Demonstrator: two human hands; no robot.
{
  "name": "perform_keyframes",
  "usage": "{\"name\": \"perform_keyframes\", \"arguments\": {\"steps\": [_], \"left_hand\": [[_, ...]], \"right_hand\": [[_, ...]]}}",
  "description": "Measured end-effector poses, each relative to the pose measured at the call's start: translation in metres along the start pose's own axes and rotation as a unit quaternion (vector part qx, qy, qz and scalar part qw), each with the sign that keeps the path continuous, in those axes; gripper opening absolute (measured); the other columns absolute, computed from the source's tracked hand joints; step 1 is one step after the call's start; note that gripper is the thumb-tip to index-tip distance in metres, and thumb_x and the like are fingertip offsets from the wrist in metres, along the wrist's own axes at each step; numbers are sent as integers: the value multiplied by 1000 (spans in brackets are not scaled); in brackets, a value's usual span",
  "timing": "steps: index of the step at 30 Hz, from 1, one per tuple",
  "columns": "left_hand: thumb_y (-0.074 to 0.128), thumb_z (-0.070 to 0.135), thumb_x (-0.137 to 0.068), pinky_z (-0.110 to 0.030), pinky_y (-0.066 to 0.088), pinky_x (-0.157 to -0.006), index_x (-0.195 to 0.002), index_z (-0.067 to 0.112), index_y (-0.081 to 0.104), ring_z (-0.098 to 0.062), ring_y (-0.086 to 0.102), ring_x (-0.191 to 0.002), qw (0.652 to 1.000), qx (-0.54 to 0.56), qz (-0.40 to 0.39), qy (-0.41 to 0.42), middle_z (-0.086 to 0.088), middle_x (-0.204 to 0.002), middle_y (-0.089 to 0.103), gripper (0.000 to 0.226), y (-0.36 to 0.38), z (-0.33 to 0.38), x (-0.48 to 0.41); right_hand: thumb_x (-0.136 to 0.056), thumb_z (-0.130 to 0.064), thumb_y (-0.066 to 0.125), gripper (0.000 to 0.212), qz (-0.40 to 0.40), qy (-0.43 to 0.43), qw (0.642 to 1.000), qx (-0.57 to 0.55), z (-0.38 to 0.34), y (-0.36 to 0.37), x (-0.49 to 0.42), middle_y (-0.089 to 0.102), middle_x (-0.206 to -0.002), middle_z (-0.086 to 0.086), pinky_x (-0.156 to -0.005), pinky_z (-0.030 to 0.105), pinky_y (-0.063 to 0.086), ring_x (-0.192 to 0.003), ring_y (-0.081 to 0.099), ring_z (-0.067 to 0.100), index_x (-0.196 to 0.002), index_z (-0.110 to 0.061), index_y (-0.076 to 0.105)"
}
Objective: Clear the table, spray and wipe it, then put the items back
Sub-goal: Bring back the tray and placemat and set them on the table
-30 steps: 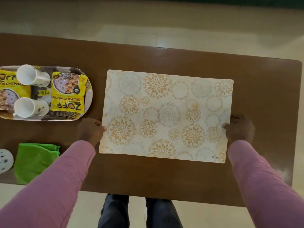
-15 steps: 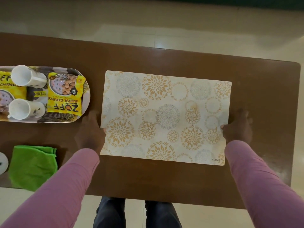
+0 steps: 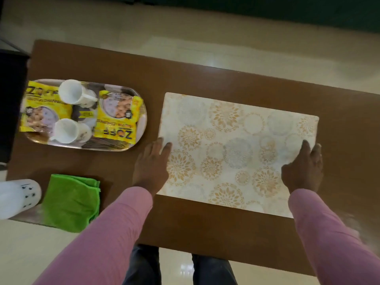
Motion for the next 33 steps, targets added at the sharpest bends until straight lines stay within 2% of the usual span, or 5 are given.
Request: {"name": "perform_keyframes", "arguments": {"steps": [8,15,22,28,33], "left_hand": [[54,7,-85,-46,28,-113,-144,19,43,-32,26,-145,994,24,107,22,-10,-156,31,61,-85,-56,0],[59,6,-85,-45,36,-107,-138,15,49,-30,33,-140,974,88,183,-96,-10,-151,38,55,-163,-198,-6],[59,10,-90,-50,41,-107,-144,14,39,-35,41,-133,928,227,83,-285,-13,-147,38,58,-131,-350,-9],[52,8,-94,-46,53,-91,-134,9,52,-35,60,-113,895,309,26,-322,-15,-130,55,40,-94,-400,-21],[37,17,-104,-41,54,-88,-129,5,57,-33,63,-107,868,355,29,-346,-17,-123,61,34,-81,-412,-31]], "right_hand": [[-88,-5,56,63,5,-38,994,-102,-116,20,73,19,-157,16,-114,53,24,-142,21,37,-145,-13,29],[-92,-10,52,47,-17,-121,980,-158,-270,27,126,39,-147,7,-101,46,39,-128,45,34,-138,-16,43],[-90,-13,50,39,-64,-116,976,-171,-361,69,140,55,-127,20,-93,46,43,-113,53,41,-128,-7,51],[-90,-11,46,18,-90,-55,982,-155,-370,105,136,61,-108,23,-75,37,37,-100,54,44,-106,-8,54],[-91,-9,47,32,-82,-46,982,-164,-371,114,123,63,-113,22,-81,39,44,-104,56,43,-120,-10,59]]}}
Point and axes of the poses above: each hand's wrist, its own x-axis away from the middle knuckle, its own y-axis out of the palm, z = x × y, the point moved 10 cm from there along -x, towards the middle knuckle
